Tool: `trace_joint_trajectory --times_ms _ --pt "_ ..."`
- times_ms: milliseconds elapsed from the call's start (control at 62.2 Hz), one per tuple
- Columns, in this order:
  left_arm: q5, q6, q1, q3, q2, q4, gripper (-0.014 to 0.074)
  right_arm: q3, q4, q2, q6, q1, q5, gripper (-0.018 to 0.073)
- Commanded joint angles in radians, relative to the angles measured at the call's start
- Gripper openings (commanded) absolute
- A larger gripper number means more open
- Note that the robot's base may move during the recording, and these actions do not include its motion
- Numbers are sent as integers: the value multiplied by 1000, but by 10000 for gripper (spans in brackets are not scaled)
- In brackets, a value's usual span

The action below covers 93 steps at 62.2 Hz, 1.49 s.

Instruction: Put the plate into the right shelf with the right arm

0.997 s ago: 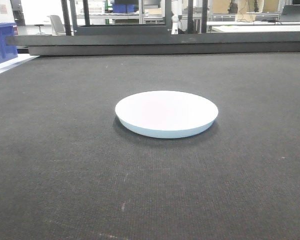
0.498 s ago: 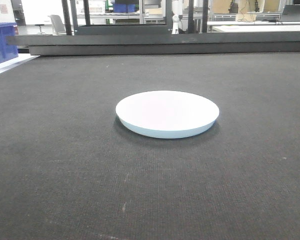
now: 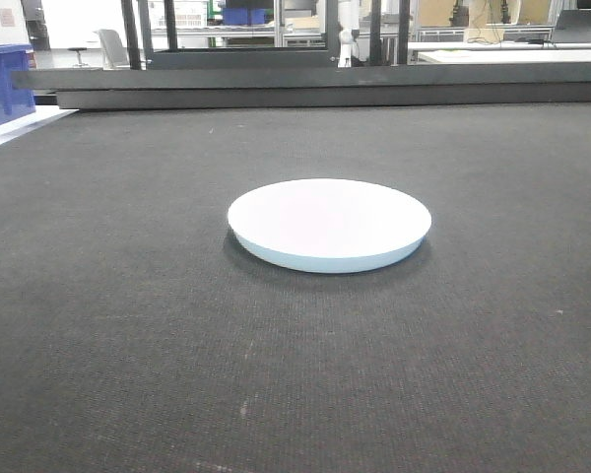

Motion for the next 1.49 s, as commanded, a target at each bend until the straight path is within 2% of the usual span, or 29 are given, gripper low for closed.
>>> trace_joint_trajectory --times_ms 0,289,530,788,1029,1479 --pt "-80 -3 -3 7 -11 -8 -47 -133 -1 141 4 44 -10 523" --pt "-80 -3 -3 7 -11 -8 -47 -504 -45 608 167 254 132 522" --pt "-80 -3 -3 7 -11 -8 -47 -710 -172 917 293 350 191 522" --pt "-80 -3 -3 7 -11 -8 -47 -774 -236 1086 317 351 140 515" --pt "-80 -3 -3 7 -11 -8 -47 -774 -249 1159 317 347 67 355" --pt "-80 -3 -3 7 -11 -8 -47 -774 -286 1212 317 320 27 350"
